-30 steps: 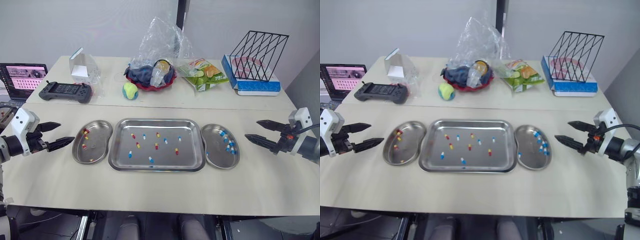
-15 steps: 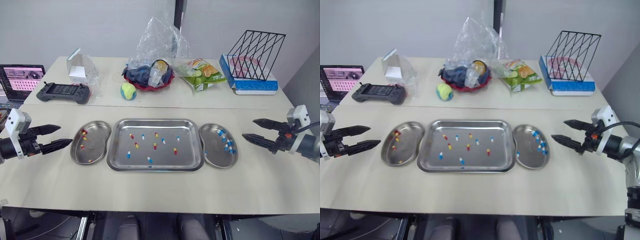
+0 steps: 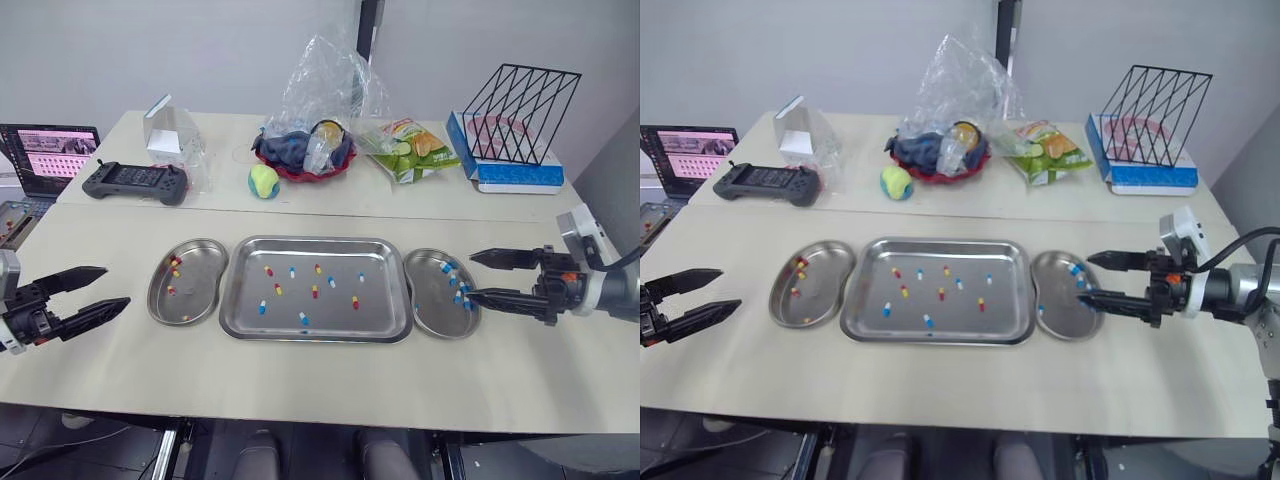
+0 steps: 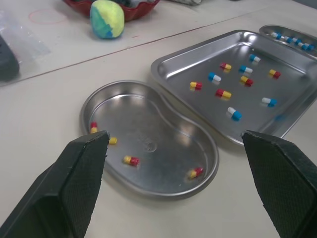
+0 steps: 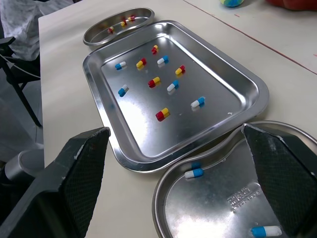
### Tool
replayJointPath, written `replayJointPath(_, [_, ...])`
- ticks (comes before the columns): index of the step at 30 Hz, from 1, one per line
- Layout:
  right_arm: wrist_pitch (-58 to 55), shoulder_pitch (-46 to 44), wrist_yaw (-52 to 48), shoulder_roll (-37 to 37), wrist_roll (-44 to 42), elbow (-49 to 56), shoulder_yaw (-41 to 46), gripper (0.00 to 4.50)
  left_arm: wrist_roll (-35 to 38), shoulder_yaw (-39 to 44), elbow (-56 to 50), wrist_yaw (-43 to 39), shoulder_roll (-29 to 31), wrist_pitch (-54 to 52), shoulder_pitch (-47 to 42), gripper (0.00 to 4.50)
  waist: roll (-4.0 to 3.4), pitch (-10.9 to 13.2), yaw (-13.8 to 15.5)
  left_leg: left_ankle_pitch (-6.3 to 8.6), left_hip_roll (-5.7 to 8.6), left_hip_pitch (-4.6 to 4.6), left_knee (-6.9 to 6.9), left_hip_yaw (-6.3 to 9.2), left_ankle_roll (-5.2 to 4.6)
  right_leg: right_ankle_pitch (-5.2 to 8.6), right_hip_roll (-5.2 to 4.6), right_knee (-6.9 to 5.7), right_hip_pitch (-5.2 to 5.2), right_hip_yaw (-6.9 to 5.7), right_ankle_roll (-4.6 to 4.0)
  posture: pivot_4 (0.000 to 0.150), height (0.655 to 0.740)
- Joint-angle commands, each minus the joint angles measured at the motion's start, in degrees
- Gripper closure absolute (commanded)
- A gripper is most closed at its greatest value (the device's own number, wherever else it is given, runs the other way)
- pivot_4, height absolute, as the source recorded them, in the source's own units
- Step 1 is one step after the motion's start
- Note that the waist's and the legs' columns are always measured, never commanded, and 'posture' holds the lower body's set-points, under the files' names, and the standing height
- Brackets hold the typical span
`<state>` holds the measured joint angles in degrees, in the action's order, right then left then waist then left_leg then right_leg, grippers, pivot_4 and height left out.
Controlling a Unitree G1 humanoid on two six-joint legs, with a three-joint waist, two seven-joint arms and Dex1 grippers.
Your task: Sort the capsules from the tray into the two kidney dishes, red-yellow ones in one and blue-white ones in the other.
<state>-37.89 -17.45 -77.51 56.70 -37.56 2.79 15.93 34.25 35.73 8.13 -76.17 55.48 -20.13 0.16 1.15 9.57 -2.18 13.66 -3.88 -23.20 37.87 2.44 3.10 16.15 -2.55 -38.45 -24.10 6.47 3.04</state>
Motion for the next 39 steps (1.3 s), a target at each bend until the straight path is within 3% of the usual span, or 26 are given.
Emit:
replayJointPath(1, [0.9,-1.4,-0.71,0.5,-0.58,0.57,-0.31,0.01,1.18,0.21,-9.86,5.81,-2.22,-1.98,1.68,0.0,-0.01,0.0,-0.13,0.0,0.0,0.01,0.0,-0.01,0.0,0.0,0.0,0.0,-0.01,0.02,0.0,0.15,0.7174])
replayJointPath(5, [0.91,-1.34,-0.58,0.52,-0.92,1.39,-0.47,0.01,1.42,-1.71,-16.99,10.56,-4.31,-4.75,2.54,0.0,0.0,0.0,-0.22,0.0,-0.01,0.0,0.0,-0.02,0.0,0.0,0.02,0.0,-0.01,0.03,0.0,0.15,0.7174])
replayJointPath(11, [0.68,-1.35,0.25,0.31,-1.48,3.87,-0.53,0.01,2.45,-1.63,-17.09,9.68,-4.28,-5.36,3.72,0.0,0.0,0.0,-0.26,0.0,-0.01,0.01,0.0,-0.02,0.0,0.0,0.02,0.0,-0.02,0.02,0.0,0.15,0.7174])
replayJointPath(20, [-1.07,-9.15,6.57,-8.74,-0.3,9.7,-11.45,0.01,3.39,5.53,-18.45,8.6,-4.03,-5.75,10.62,0.0,0.0,0.0,-0.64,0.0,-0.04,0.01,-0.02,-0.01,0.0,0.01,0.07,0.01,-0.05,0.04,-0.03,0.15,0.7174])
replayJointPath(28, [2.38,-18.3,10.89,-18.19,6.82,9.43,-23.44,0.01,6.39,11.42,-24.21,9.72,-6.98,-7.07,18.26,0.0,0.05,0.01,-0.33,0.0,-0.05,-0.04,-0.01,0.02,0.0,0.01,0.03,0.04,-0.04,-0.03,-0.03,0.15,0.7174])
replayJointPath(39, [9.17,-35.0,12.07,-38.06,20.91,-11.35,-40.44,0.01,6.04,12.86,-30.7,13.94,-10.7,-5.17,22.85,0.0,0.11,-0.01,-0.53,-0.01,-0.08,-0.04,-0.03,0.19,0.02,0.0,0.04,-0.04,-0.07,-0.23,-0.09,0.15,0.7174])
